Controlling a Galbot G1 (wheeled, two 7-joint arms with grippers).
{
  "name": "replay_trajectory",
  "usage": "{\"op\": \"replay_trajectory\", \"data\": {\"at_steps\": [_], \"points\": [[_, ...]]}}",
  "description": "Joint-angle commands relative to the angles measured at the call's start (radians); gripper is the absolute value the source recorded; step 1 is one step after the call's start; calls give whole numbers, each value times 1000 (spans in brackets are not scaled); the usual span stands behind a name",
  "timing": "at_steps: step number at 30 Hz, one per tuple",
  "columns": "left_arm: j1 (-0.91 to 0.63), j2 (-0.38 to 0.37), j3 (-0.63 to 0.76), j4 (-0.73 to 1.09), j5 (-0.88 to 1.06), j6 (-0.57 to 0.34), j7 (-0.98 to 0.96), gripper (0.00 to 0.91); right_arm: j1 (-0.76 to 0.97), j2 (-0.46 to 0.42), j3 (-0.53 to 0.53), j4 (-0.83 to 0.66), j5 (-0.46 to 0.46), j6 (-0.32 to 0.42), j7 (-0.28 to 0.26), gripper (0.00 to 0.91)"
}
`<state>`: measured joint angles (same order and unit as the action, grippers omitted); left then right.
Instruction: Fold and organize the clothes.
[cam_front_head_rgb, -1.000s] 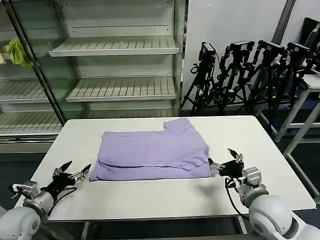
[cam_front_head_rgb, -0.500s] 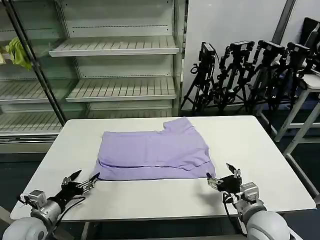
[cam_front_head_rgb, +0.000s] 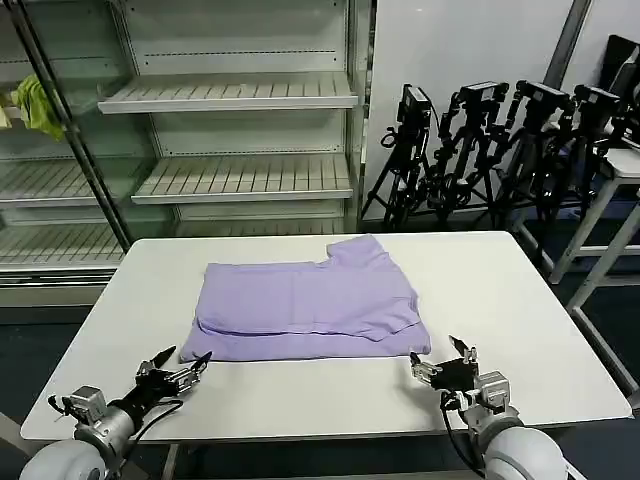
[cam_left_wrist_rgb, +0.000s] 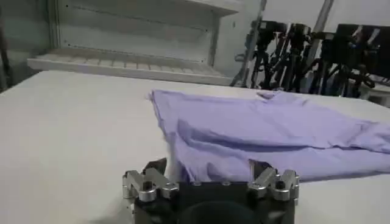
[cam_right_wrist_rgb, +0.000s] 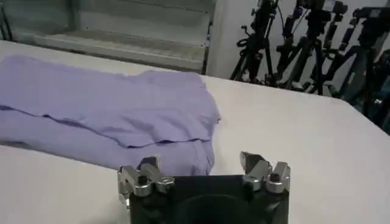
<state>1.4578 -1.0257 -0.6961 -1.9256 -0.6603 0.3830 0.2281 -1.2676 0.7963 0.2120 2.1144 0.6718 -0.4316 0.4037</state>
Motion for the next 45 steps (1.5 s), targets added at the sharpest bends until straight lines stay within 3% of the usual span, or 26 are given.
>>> {"op": "replay_trajectory", "data": {"at_steps": [1,4,7,8,13,16,22,24,26,45], "points": [[-4,-4,11,5,1,-2,3,907,32,37,-25,-55,-14,5,-5,907],[-4,-4,14,7,5,-3,7,907,38,48,-38,-64,-22,7,-10,887],[-4,-4,15,11,7,-5,10,897,37,52,-43,-71,-29,8,-15,756],[-4,-4,15,11,8,-6,11,877,36,54,-44,-73,-30,9,-15,645],[-4,-4,16,14,10,-8,13,816,33,59,-47,-80,-41,13,-21,433],[-2,-5,16,15,13,-10,15,746,32,60,-48,-81,-45,15,-23,333],[5,-4,11,12,14,-12,17,413,24,61,-43,-77,-50,19,-25,60],[6,-4,9,11,15,-13,18,322,20,60,-40,-75,-53,21,-27,20],[8,-3,8,10,15,-13,18,141,18,60,-38,-74,-53,22,-28,0],[48,13,-22,-9,18,-21,27,111,-20,29,-14,-30,-55,30,-35,0]]}}
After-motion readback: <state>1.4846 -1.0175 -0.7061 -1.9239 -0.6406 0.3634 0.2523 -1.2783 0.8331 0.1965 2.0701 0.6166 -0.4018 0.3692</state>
